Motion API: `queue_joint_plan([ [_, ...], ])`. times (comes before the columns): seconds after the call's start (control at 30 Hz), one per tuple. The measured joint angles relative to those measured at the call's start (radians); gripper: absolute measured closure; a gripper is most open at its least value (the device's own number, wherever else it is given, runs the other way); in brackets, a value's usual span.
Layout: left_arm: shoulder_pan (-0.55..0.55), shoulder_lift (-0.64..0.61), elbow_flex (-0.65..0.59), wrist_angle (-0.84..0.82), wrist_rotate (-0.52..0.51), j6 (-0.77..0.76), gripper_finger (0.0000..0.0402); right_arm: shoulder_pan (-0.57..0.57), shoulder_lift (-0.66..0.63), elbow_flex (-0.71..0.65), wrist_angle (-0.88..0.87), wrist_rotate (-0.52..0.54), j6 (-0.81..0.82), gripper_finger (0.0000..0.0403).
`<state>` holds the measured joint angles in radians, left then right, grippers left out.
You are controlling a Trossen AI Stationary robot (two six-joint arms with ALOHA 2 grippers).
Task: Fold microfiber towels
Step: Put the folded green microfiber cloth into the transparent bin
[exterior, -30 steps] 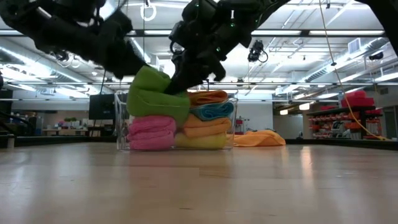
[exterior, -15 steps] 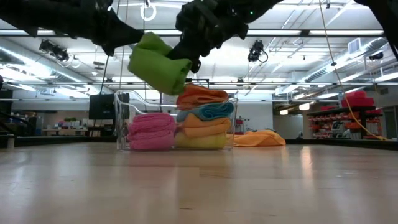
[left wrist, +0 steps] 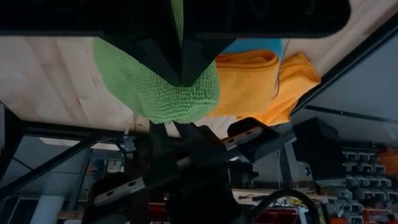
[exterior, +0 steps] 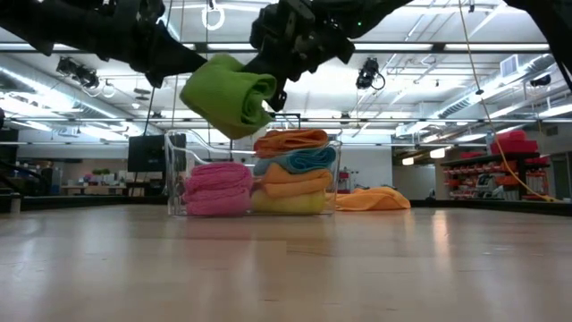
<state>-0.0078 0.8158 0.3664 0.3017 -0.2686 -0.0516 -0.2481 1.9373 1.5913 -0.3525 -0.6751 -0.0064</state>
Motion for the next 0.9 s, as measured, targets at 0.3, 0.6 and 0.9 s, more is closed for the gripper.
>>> queue_joint_plan([
  [0.3, -0.025, 0.0, 0.0, 0.003, 0.001, -0.018, 0.0383, -0.016, 0.033, 0.001, 0.003, 0.01, 0.034, 0.0385],
  [0.6, -0.023, -0.014, 0.001, -0.01, 0.001, -0.02, 0.0362, -0.051, 0.127, 0.001, 0.033, 0.001, 0.152, 0.0385],
  [0.9, -0.025, 0.046, 0.001, -0.009, 0.002, -0.023, 0.0378, -0.079, 0.187, 0.001, 0.035, 0.036, 0.223, 0.0383],
])
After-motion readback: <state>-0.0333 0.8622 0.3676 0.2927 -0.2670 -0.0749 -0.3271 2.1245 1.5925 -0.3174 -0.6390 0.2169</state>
